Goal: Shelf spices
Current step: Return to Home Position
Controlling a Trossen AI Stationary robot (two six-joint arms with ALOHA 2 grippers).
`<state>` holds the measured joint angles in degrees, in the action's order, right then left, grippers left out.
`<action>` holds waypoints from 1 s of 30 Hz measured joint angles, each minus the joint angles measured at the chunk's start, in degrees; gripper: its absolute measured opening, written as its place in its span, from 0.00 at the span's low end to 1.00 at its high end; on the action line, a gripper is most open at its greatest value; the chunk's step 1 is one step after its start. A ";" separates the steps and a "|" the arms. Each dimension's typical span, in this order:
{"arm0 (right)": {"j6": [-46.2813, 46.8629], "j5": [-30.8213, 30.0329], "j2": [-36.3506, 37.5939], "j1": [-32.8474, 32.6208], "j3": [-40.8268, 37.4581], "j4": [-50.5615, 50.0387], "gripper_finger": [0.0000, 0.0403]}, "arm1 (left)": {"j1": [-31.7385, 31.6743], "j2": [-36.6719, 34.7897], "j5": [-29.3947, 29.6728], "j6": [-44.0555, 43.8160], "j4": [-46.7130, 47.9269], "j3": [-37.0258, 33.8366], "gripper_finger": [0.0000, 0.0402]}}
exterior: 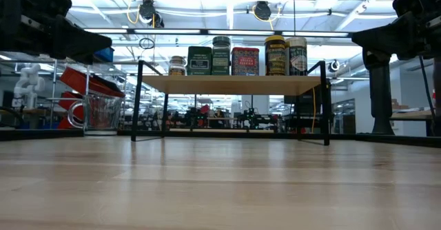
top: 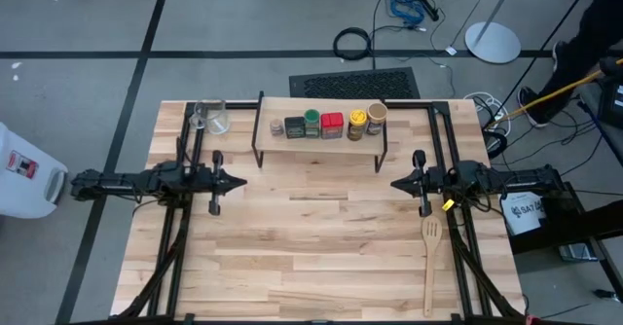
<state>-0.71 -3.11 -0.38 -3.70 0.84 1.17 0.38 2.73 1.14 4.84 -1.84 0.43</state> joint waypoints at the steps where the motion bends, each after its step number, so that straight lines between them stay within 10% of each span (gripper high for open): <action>1: 0.00 0.02 0.00 -0.02 0.00 0.00 0.00 | 0.02 -0.38 -0.02 -0.02 0.02 0.00 0.00; 30: 0.00 -0.02 -0.02 0.00 0.00 0.02 0.00 | 0.00 -1.37 -1.13 -2.93 0.94 0.02 0.09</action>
<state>-0.71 -3.14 -0.40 -3.70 0.84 1.19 0.38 1.37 0.01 1.91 -0.91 0.45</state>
